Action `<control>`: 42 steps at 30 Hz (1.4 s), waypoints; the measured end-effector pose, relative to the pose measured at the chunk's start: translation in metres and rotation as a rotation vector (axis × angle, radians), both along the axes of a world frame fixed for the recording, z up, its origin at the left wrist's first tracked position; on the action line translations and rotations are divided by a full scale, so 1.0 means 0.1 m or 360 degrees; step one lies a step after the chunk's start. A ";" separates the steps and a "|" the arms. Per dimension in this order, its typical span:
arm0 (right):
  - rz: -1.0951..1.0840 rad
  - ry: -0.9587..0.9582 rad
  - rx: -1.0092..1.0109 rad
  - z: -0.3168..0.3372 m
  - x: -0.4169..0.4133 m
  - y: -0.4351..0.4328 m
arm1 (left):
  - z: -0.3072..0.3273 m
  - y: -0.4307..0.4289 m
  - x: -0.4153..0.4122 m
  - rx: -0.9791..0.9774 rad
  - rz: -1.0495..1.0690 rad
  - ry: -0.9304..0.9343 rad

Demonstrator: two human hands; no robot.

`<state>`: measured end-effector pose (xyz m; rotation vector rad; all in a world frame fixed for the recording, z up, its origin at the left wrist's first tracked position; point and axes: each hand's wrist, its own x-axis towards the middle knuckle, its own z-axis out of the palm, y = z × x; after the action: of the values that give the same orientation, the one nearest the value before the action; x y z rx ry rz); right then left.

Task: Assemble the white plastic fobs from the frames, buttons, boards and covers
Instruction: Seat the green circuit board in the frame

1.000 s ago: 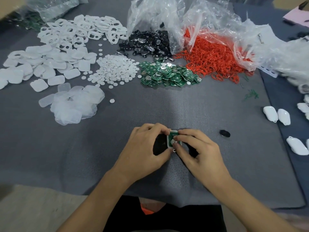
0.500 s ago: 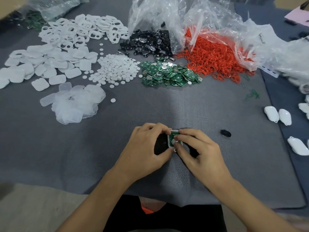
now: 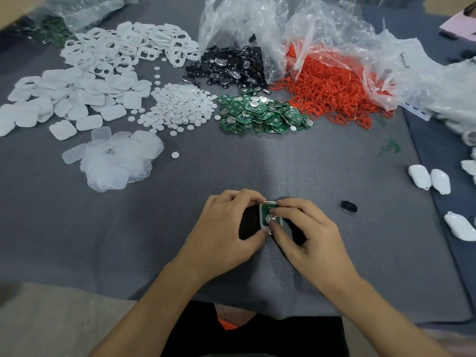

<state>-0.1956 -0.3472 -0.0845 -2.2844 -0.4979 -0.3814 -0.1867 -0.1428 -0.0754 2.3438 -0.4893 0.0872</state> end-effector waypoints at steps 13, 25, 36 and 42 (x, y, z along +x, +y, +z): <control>-0.0014 -0.0022 0.0018 -0.02 0.00 -0.01 | 0.01 0.00 0.00 0.0000 0.0005 0.0017; -0.0034 -0.0023 -0.0005 -0.04 0.01 -0.01 | 0.00 0.00 0.00 -0.0009 0.0004 0.0014; -0.0034 -0.0019 -0.0005 -0.03 0.01 -0.01 | 0.00 -0.01 0.00 -0.0016 0.0008 -0.0005; -0.0031 -0.0018 0.0028 -0.04 0.01 -0.01 | 0.00 0.00 0.00 0.0000 -0.0005 -0.0010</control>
<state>-0.1948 -0.3480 -0.0883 -2.2729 -0.4767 -0.4072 -0.1865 -0.1432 -0.0751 2.3431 -0.4962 0.0927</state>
